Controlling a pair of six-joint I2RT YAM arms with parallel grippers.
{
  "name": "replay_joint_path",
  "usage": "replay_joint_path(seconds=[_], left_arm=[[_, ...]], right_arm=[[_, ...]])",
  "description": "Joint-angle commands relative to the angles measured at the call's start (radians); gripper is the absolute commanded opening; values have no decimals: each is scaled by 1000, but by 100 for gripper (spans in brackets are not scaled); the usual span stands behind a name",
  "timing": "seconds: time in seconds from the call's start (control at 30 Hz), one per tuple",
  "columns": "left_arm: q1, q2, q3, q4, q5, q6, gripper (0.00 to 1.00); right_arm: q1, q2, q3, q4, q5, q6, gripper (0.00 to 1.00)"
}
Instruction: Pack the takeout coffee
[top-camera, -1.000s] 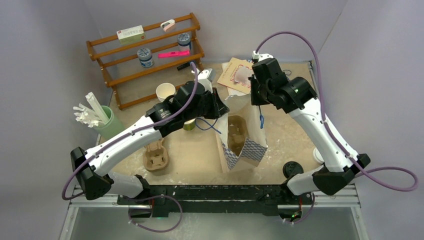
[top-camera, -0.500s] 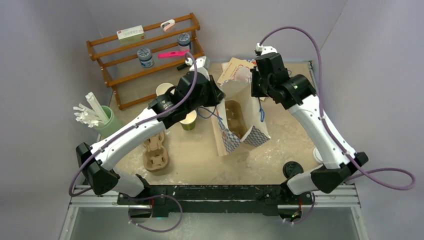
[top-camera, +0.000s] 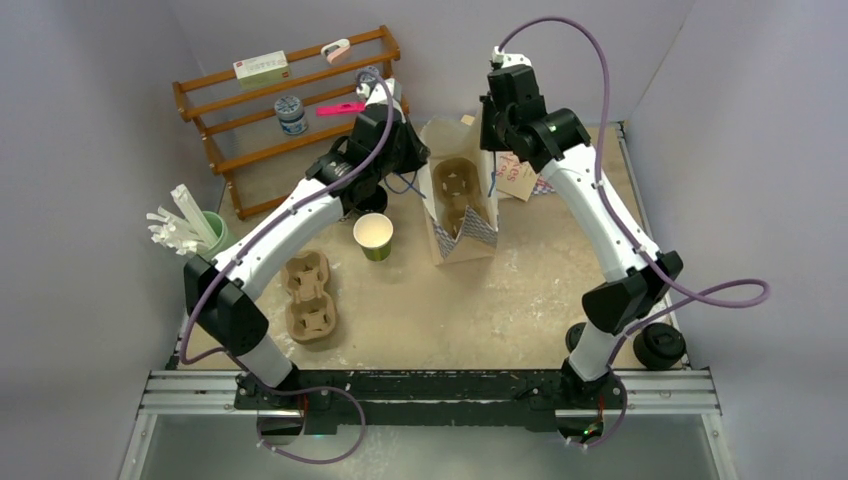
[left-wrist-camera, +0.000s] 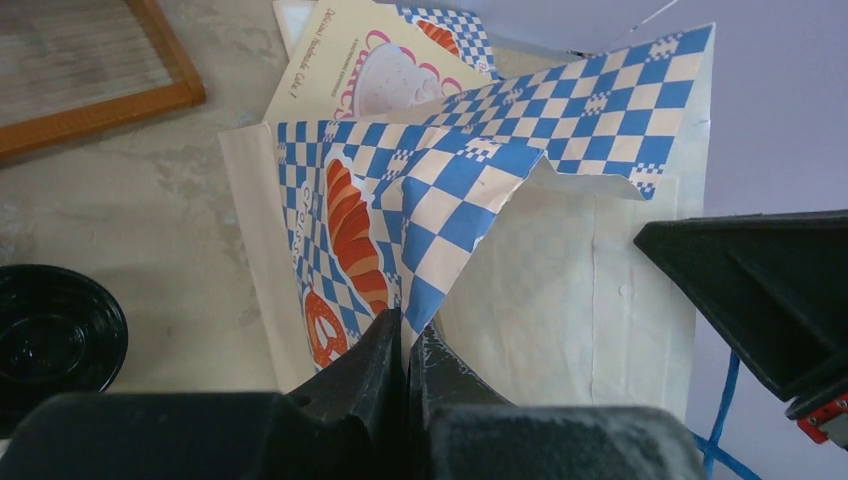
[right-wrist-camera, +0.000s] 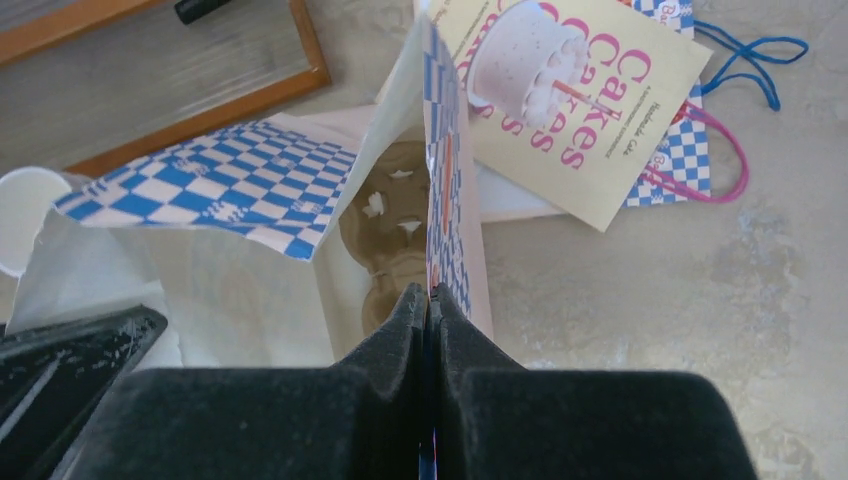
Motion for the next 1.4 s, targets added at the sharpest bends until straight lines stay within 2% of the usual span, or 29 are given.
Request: replay_joint_path(seconds=[0.0, 0.03, 0.1, 0.13, 0.2, 0.27, 0.4, 0.53, 0.6, 0.73, 0.83, 0.97, 1.1, 1.37], left_arm=[[19, 40, 100, 68, 30, 47, 1], [23, 48, 110, 65, 25, 49, 13], [35, 68, 151, 40, 20, 54, 42], [41, 82, 182, 16, 18, 66, 51], [48, 92, 246, -31, 13, 103, 60], [50, 91, 307, -76, 4, 141, 66], [51, 59, 370, -132, 1, 194, 74], [53, -33, 334, -133, -12, 203, 75], [53, -102, 283, -138, -38, 208, 70], [67, -234, 181, -210, -101, 212, 54], [102, -320, 90, -286, -146, 207, 52], [179, -383, -57, -330, -132, 132, 63], [226, -393, -199, -284, -95, 49, 74], [256, -270, -304, -224, -53, -44, 75]], right_arm=[[-42, 42, 94, 45, 50, 13, 0], [-53, 54, 107, 47, 50, 18, 11], [-71, 74, 131, 46, 41, 23, 41], [-76, 75, 141, 45, 40, 26, 53], [-76, 61, 146, 45, 37, 27, 68], [-77, 31, 143, 39, 26, 30, 76], [-77, -36, 100, 41, -13, 26, 83], [-77, -110, 56, 58, -45, 8, 87], [-77, -151, 28, 71, -57, 2, 88], [-77, -235, -34, 95, -89, 11, 87], [-76, -313, -102, 95, -100, 25, 86], [-77, -407, -207, 99, -110, 38, 84], [-76, -476, -295, 106, -128, 49, 82], [-76, -539, -363, 98, -140, 68, 81]])
